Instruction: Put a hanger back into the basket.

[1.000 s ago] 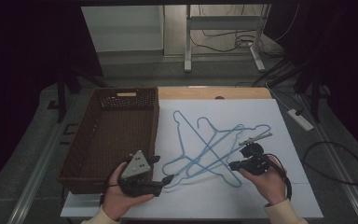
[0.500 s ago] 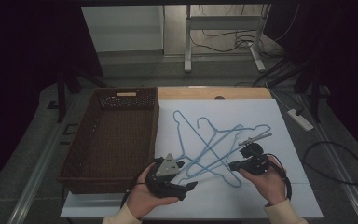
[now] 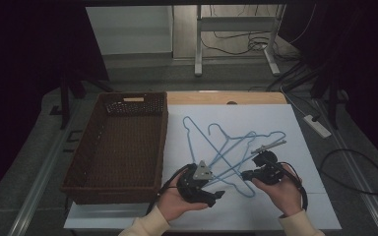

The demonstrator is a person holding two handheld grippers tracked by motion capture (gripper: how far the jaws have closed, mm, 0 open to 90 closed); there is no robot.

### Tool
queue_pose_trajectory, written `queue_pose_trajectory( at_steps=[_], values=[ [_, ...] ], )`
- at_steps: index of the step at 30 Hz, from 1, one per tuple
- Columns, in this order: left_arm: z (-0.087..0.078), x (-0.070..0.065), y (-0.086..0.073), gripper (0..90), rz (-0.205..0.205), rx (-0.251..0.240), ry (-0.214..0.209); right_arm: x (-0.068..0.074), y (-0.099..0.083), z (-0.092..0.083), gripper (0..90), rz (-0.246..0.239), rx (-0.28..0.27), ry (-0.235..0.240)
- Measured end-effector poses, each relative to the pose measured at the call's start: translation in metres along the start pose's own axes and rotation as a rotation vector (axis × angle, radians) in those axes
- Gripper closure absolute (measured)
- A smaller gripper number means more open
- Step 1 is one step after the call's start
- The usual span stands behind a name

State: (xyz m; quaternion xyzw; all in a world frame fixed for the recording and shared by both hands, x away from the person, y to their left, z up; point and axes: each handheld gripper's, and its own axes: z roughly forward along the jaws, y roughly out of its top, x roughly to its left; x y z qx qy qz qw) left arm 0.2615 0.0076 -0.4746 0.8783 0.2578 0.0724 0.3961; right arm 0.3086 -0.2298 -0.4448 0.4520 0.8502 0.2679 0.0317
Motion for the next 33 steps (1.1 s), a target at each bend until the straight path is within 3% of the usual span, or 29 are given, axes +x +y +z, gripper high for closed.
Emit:
queue_pose_trajectory(
  at_steps=[9,15,21,27,28,30,31,33],
  values=[
    [0.026,0.010,0.003,35.5,-0.008,0.079,0.035,0.002,0.001,0.000,86.0,-0.008,0.002,-0.005],
    [0.039,0.011,0.004,56.6,-0.006,0.146,0.036,0.004,0.001,-0.001,86.0,-0.015,0.004,-0.004],
    [0.041,0.012,0.004,81.0,-0.001,0.166,0.039,0.006,0.002,-0.004,85.8,-0.021,-0.003,0.000],
    [0.040,0.011,0.004,84.5,0.018,0.161,0.014,0.006,0.002,-0.008,85.1,-0.012,-0.016,0.004],
    [0.040,0.010,0.004,85.2,0.021,0.158,0.012,0.006,0.002,-0.009,84.3,-0.012,-0.030,0.004],
    [0.039,0.011,0.004,86.0,0.017,0.149,0.022,0.004,0.003,-0.012,74.4,-0.006,-0.071,0.011],
    [0.038,0.011,0.004,86.1,0.017,0.150,0.022,0.002,0.003,-0.016,65.5,0.005,-0.122,0.016],
    [0.037,0.012,0.003,86.1,0.021,0.146,0.023,-0.001,0.003,-0.023,59.4,0.013,-0.207,0.017]
  ],
)
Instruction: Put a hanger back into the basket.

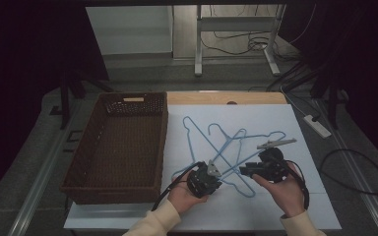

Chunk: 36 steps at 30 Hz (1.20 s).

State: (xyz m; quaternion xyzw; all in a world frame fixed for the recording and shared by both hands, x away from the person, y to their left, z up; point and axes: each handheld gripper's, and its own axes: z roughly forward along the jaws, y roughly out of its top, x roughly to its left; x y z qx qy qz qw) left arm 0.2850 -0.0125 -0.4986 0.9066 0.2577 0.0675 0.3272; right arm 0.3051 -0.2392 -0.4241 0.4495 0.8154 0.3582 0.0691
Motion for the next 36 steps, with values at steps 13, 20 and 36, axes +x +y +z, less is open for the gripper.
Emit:
queue_pose_trajectory(
  at_steps=[13,20,36],
  values=[
    [-0.023,0.005,-0.004,86.4,-0.042,-0.122,0.049,-0.033,-0.009,-0.043,35.0,-0.022,-0.442,-0.078],
    [-0.037,0.008,-0.007,86.4,-0.076,-0.173,0.061,-0.046,-0.017,-0.041,34.1,-0.046,-0.438,-0.078],
    [-0.093,0.010,0.002,86.5,-0.096,-0.324,0.071,-0.047,-0.034,-0.018,34.0,-0.122,-0.362,-0.055]
  ],
)
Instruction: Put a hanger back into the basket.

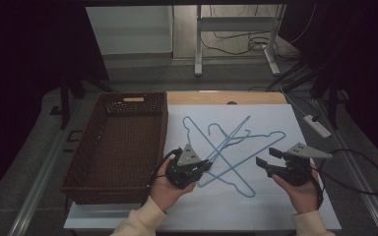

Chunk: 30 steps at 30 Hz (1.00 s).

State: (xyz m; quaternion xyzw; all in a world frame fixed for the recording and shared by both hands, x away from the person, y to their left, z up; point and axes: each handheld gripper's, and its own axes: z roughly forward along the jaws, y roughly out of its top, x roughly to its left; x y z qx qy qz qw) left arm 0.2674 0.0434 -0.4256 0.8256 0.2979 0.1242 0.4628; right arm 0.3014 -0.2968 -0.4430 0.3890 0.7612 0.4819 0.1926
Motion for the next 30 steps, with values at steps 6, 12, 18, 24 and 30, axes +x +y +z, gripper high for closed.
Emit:
queue_pose_trajectory(
  at_steps=[6,12,18,24,30],
  values=[
    [-0.022,0.007,0.009,86.5,-0.008,-0.052,-0.006,0.001,-0.005,0.001,33.8,-0.025,0.014,0.014],
    [-0.041,0.018,0.015,86.5,-0.030,-0.093,-0.013,-0.001,-0.010,0.004,33.8,-0.030,0.041,-0.003],
    [-0.065,0.036,0.017,86.5,-0.065,-0.133,-0.014,-0.002,-0.013,0.007,33.9,-0.036,0.053,0.003],
    [-0.078,0.051,0.012,86.5,-0.089,-0.137,0.003,-0.002,-0.017,0.012,33.9,-0.052,0.070,0.025],
    [-0.087,0.061,0.008,86.5,-0.101,-0.128,0.023,-0.001,-0.021,0.014,33.9,-0.060,0.085,0.039]
  ],
)
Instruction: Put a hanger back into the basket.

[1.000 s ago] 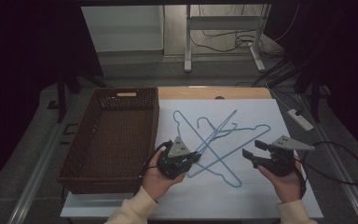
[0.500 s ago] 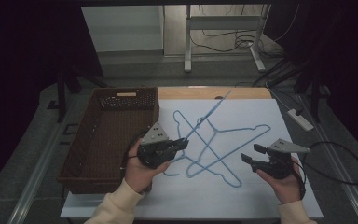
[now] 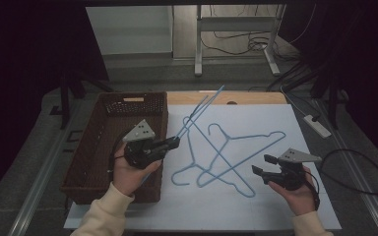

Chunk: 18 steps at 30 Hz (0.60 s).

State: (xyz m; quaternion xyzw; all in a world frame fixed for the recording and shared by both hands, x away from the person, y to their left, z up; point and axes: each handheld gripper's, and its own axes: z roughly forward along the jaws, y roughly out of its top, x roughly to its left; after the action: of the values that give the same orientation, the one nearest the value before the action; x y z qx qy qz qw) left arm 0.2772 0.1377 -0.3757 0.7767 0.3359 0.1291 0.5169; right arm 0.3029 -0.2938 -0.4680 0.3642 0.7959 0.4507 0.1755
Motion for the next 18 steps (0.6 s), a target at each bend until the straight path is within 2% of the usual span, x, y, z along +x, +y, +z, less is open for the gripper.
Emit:
queue_pose_trajectory(
  at_steps=[3,8,18],
  values=[
    [-0.005,0.003,0.000,86.5,-0.003,-0.004,0.006,0.000,-0.001,0.000,33.9,0.000,0.001,0.005],
    [-0.023,0.014,-0.001,86.5,-0.004,-0.016,0.028,-0.002,-0.002,0.000,33.8,0.008,0.001,0.002],
    [-0.049,0.041,-0.011,86.5,-0.047,-0.025,0.071,-0.001,-0.003,0.001,33.9,0.000,0.005,0.000]
  ],
)
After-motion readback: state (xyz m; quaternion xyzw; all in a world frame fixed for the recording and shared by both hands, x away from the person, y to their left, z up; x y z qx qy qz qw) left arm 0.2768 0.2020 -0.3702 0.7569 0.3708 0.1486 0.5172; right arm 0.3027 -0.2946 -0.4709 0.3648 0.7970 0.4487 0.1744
